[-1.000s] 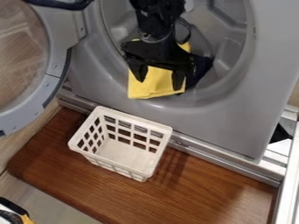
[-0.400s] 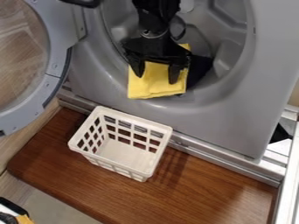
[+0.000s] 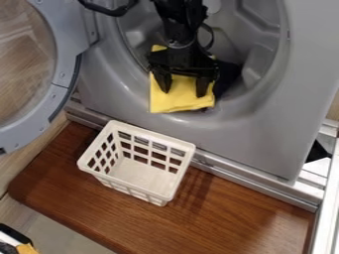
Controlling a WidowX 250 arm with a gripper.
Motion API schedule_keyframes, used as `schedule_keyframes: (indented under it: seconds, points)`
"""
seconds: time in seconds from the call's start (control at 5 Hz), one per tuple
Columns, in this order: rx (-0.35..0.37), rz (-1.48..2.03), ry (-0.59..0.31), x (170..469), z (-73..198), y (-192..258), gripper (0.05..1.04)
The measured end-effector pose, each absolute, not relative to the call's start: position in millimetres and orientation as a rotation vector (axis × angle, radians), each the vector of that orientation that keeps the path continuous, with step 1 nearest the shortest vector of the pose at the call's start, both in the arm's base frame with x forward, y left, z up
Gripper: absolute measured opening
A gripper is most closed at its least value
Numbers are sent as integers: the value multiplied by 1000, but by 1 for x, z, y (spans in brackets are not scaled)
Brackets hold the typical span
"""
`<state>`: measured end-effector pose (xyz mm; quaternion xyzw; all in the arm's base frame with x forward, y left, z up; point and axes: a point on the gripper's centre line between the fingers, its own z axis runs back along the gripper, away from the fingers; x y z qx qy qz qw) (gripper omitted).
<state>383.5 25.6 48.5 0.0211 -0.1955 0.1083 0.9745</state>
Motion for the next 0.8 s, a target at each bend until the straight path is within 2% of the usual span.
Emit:
schedule_keyframes:
  seconds: [0.4,0.6,0.8]
  points:
    - [68,220,-393,387,49,22,481]
    - [77,225,-387,383,49,23,291]
    - [95,233,-380,377,52,23,169]
